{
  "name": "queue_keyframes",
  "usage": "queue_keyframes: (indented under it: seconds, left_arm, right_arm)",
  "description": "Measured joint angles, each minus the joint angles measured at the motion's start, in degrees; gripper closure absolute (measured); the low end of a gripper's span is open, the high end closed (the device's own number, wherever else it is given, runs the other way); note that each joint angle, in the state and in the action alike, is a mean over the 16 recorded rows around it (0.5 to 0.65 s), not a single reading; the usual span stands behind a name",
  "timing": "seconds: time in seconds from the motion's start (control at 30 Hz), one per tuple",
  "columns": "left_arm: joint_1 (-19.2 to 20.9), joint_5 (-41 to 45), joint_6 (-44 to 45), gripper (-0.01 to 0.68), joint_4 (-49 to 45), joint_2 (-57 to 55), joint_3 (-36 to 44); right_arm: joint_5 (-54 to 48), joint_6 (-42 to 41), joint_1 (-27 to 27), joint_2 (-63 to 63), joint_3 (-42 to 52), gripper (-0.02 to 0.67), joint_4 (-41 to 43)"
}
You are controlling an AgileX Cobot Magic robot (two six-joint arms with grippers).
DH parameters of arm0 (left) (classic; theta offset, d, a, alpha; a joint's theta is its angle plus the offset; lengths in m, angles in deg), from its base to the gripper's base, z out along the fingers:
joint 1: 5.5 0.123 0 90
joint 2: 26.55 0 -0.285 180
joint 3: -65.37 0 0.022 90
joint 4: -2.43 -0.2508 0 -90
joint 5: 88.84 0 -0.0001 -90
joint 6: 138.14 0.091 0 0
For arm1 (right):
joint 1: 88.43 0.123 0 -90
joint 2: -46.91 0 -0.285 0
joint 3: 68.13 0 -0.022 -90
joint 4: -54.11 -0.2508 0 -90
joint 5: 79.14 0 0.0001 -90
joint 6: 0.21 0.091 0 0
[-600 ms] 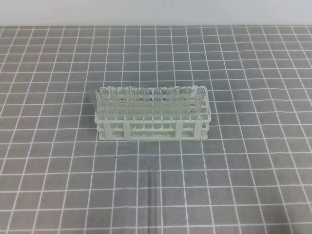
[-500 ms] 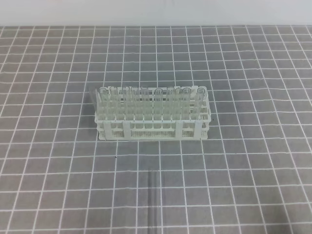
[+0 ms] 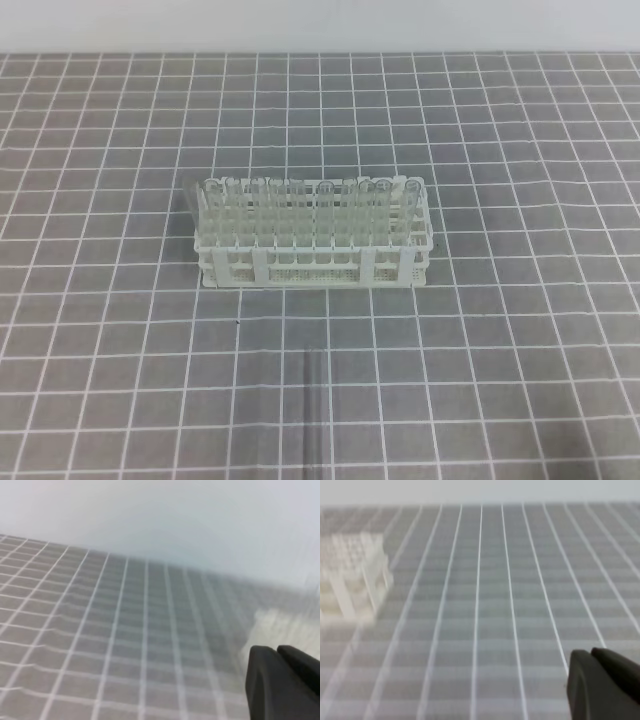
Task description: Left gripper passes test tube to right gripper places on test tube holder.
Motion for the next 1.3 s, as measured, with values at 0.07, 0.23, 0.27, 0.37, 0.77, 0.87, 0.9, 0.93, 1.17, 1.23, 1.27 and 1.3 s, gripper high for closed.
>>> queue_keyframes:
  seconds: [0.07,0.23,0.27,0.37,0.77,0.87,0.9,0.93,1.17,1.23,1.27,1.3]
  left_arm:
    - [0.01,-1.95,-1.63,0.675,1.28,-0.13,-0.04]
    - [0.02,-5.36,-5.42,0.675,4.09,-0.55,-0.18]
    - [0.02,-5.73,-5.84,0.675,4.33,-0.55,-0.18]
    - [0.02,-7.02,-7.12,0.675,5.17,-0.43,-0.13]
    - [-0.01,-2.20,-7.90,0.674,9.26,-0.82,-3.09]
    - [-0.01,1.89,-7.79,0.674,10.63,-2.52,-6.14]
    - [-0.01,3.64,-7.73,0.674,11.04,-3.60,-7.43]
    - [-0.01,5.53,-7.64,0.674,11.35,-4.86,-8.84]
    - [-0.01,20.63,-4.30,0.674,13.03,-17.20,-20.08]
    - [0.00,24.76,-2.38,0.674,13.70,-21.60,-23.13]
    - [0.00,26.72,-1.12,0.674,14.28,-23.87,-24.55]
    - [0.00,28.63,0.16,0.674,14.88,-26.21,-25.93]
  right_arm:
    - [1.96,0.00,0.00,0.00,0.00,0.662,-2.37]
    - [7.22,0.00,0.00,0.00,0.00,0.662,-10.09]
    - [8.27,0.00,0.00,0.00,0.00,0.662,-11.79]
    - [11.13,0.00,0.01,0.00,0.00,0.662,-16.76]
    - [9.25,0.00,0.08,0.46,-2.05,0.662,-24.00]
    - [5.54,0.00,0.09,2.19,-4.57,0.662,-23.20]
    - [3.99,0.00,0.09,3.06,-5.58,0.662,-22.78]
    - [2.37,0.00,0.09,4.08,-6.69,0.662,-22.30]
    - [-9.25,-0.14,0.09,14.55,-16.59,0.662,-18.56]
    - [-12.66,-0.53,0.09,18.39,-19.43,0.662,-17.53]
    - [-14.37,-0.80,0.09,20.33,-20.77,0.662,-17.03]
    - [-15.99,-1.10,0.09,22.16,-22.01,0.662,-16.59]
